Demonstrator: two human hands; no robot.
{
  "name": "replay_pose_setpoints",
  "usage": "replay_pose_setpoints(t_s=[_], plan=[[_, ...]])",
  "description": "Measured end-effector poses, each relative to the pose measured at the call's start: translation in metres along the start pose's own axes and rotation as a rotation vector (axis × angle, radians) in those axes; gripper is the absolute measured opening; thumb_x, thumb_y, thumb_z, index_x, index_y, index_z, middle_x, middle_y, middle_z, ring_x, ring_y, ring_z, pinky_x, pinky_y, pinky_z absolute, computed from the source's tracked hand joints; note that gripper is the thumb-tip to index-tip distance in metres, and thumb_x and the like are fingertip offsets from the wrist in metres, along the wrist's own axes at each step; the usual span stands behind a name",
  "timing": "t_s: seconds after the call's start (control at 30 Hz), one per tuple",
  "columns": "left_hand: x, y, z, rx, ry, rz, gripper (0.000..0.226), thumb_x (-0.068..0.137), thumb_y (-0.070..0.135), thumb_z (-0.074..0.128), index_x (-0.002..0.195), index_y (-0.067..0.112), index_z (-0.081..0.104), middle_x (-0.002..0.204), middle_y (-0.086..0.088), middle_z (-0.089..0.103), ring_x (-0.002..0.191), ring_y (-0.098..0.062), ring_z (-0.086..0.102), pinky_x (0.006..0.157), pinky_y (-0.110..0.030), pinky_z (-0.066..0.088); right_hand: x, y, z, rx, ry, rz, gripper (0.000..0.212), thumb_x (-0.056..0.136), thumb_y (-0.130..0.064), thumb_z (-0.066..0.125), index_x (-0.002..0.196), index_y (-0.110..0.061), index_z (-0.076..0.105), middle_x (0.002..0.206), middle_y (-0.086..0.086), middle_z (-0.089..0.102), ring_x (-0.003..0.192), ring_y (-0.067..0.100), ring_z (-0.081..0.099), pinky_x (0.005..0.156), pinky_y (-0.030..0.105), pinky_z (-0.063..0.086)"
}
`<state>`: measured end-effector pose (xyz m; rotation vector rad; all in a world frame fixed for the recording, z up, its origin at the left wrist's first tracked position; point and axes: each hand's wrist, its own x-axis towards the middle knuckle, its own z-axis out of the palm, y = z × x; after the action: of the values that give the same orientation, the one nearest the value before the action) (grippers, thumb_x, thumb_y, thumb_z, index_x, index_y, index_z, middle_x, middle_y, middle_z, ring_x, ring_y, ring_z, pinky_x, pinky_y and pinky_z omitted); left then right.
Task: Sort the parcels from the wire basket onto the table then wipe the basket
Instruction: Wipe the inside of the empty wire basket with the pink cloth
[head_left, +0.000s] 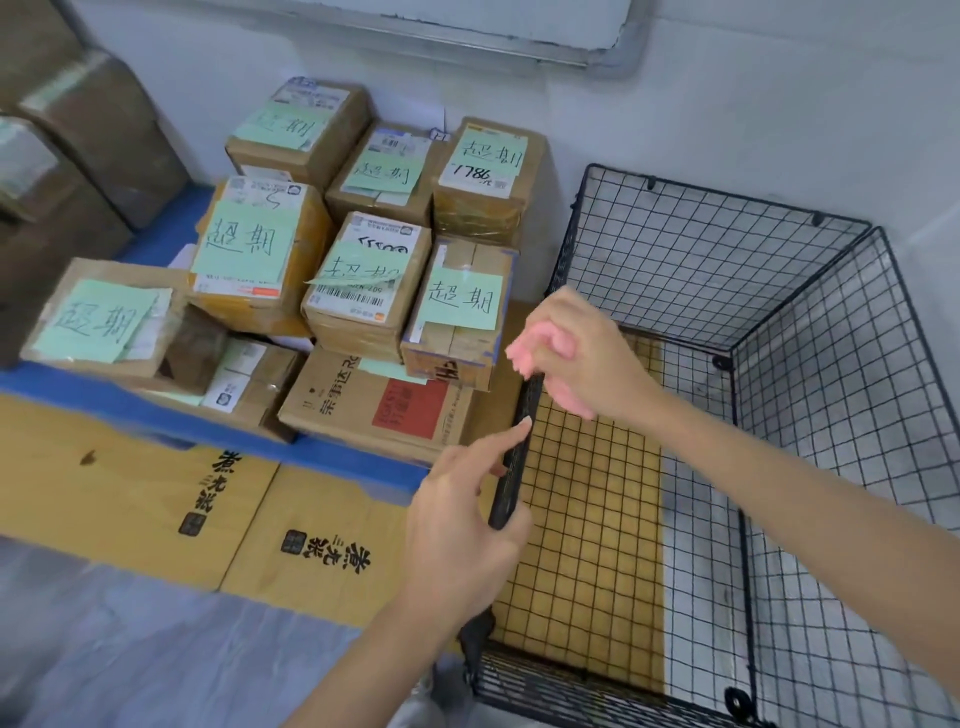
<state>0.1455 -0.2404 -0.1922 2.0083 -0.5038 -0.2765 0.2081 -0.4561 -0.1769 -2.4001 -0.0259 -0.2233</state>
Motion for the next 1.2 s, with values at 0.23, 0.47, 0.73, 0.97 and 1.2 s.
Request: replay_pose_setpoints(t_s=[0.23,0.47,0.73,0.97,1.2], plan=[[-0.002,0.004,-0.001,-0.007,0.000,-0.013,0.068,0.071,0.020,0.062,0.134,0.045,0.055,0.095,0.020,0.056,0.092,0.000,0.050,0.075,-0.004,0.036,0.110,0.057,-0.034,-0.170,0.111,0.119,0.014,0.093,-0.025,0.057,0.098,-0.013,0.061,0.114,0.001,0.053,0.104,0.014,0.051,0.093,0.031,0.044],[-0.001,0.005,-0.002,-0.006,-0.013,-0.026,0.068,0.071,0.022,0.062,0.135,0.042,0.055,0.097,0.016,0.058,0.093,-0.002,0.051,0.075,-0.005,0.035,0.154,0.078,-0.046,-0.236,0.211,0.207,0.022,0.101,-0.020,0.048,0.103,-0.003,0.061,0.115,0.010,0.053,0.107,0.021,0.051,0.097,0.026,0.036],[-0.001,0.006,0.003,-0.020,0.020,-0.015,0.066,0.070,0.021,0.060,0.133,0.037,0.058,0.095,0.022,0.061,0.090,-0.006,0.052,0.071,-0.011,0.037,0.033,0.021,-0.004,-0.033,0.141,0.093,0.013,0.094,-0.020,0.054,0.093,-0.010,0.061,0.107,0.004,0.057,0.095,0.007,0.054,0.091,0.028,0.043],[0.000,0.006,0.002,-0.032,0.011,0.010,0.063,0.071,0.019,0.060,0.132,0.032,0.060,0.100,0.018,0.066,0.088,-0.008,0.058,0.076,-0.026,0.049,-0.045,-0.023,0.017,0.022,0.009,-0.006,0.004,0.091,-0.015,0.061,0.092,-0.012,0.063,0.097,-0.004,0.054,0.093,0.002,0.055,0.090,0.008,0.036],[-0.001,0.003,0.001,-0.039,-0.020,0.012,0.066,0.074,0.020,0.061,0.137,0.038,0.054,0.104,0.015,0.066,0.097,-0.007,0.059,0.081,-0.020,0.046,0.050,0.017,-0.016,-0.118,0.115,0.097,0.017,0.090,-0.023,0.058,0.095,-0.008,0.064,0.105,-0.006,0.052,0.092,0.002,0.050,0.091,0.017,0.038]])
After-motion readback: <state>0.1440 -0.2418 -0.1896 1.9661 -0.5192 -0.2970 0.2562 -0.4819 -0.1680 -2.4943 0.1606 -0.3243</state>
